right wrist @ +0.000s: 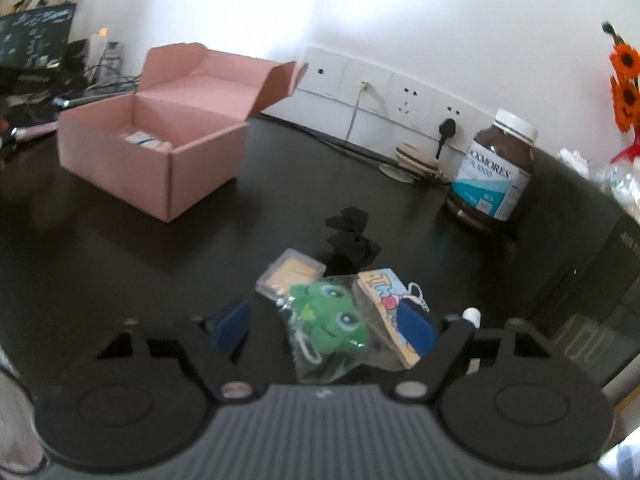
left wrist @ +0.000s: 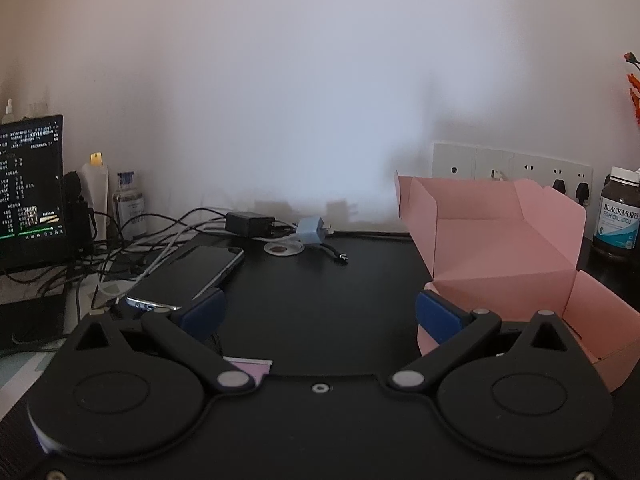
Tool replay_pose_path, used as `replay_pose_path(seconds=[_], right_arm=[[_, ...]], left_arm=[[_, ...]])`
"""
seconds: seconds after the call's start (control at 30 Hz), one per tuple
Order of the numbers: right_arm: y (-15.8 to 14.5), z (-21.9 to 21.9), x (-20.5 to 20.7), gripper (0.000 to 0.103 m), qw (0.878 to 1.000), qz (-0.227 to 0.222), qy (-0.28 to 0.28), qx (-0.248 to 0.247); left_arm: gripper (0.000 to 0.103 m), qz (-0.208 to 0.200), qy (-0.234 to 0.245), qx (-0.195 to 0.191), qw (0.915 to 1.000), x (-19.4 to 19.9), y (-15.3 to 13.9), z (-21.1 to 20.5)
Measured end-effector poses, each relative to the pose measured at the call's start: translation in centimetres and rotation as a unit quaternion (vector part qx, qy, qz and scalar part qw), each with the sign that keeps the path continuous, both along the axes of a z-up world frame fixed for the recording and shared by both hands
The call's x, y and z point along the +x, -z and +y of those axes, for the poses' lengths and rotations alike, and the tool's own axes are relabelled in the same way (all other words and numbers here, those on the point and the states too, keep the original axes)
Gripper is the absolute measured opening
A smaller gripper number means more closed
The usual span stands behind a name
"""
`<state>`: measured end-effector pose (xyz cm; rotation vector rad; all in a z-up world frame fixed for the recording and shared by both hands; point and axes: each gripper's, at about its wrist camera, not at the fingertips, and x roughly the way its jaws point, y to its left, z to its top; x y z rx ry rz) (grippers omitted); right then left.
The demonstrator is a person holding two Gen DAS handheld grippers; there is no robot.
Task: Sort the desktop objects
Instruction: 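Move the right tool to the bagged green frog toy and grasp it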
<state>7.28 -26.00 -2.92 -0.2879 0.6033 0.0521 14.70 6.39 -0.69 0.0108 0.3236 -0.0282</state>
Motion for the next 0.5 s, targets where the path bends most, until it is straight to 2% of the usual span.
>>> replay_pose_path(seconds=[0.27, 0.5], right_arm=[[0.1, -1.8, 1.1, 0.071, 0.998, 0.021, 0.019, 0.062], [0.1, -2.8, 1.3, 0.054, 0.992, 0.038, 0.017, 0.12]], left_arm=[[0.103, 0.003, 0.003, 0.006, 1.0, 0.0, 0.1, -0.2], [0.103, 0.008, 0.002, 0.002, 1.0, 0.1, 0.1, -0.1]])
